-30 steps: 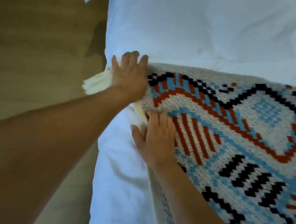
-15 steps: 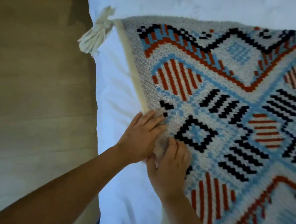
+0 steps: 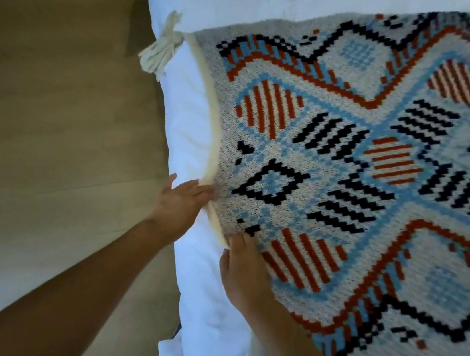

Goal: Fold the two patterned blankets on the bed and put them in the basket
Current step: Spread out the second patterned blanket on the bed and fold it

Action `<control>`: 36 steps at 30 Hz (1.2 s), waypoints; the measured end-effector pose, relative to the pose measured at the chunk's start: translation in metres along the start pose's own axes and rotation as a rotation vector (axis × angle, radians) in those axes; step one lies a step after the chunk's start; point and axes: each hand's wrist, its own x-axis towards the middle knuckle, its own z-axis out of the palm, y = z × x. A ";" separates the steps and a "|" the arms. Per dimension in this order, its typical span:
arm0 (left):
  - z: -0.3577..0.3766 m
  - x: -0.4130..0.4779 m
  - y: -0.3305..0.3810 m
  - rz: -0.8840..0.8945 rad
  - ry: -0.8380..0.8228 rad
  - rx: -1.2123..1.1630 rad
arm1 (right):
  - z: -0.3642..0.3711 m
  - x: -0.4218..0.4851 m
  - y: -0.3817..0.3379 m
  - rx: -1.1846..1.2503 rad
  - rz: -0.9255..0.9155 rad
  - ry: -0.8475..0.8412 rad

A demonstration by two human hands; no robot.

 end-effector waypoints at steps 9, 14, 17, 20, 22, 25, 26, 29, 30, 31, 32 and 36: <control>0.033 -0.039 0.100 0.056 -0.147 0.085 | 0.006 -0.087 0.030 -0.143 0.136 0.037; 0.047 -0.092 0.147 0.357 -0.189 0.237 | 0.024 -0.129 0.045 -0.135 0.314 -0.095; 0.063 -0.112 0.151 0.245 -0.328 0.233 | 0.034 -0.138 0.051 -0.238 0.270 -0.196; 0.063 -0.122 0.146 0.205 -0.316 0.260 | 0.033 -0.140 0.045 -0.223 0.277 -0.310; 0.060 -0.133 0.135 0.220 -0.351 0.293 | 0.039 -0.149 0.035 -0.189 0.216 -0.399; 0.053 -0.155 0.128 0.301 -0.269 0.426 | 0.050 -0.170 0.027 -0.190 0.143 -0.450; 0.053 -0.159 0.132 0.282 -0.245 0.445 | 0.053 -0.175 0.029 -0.182 0.148 -0.439; 0.069 -0.163 0.145 0.200 -0.246 0.394 | 0.055 -0.183 0.036 -0.064 0.158 -0.389; 0.072 -0.160 0.154 0.156 -0.346 0.372 | 0.054 -0.185 0.036 0.009 0.164 -0.363; 0.073 -0.160 0.162 0.122 -0.403 0.326 | 0.051 -0.188 0.036 0.080 0.175 -0.331; 0.073 -0.160 0.168 0.109 -0.414 0.288 | 0.047 -0.191 0.036 0.139 0.196 -0.294; 0.053 -0.159 0.186 0.097 -0.395 0.205 | 0.019 -0.206 0.050 0.202 0.294 -0.173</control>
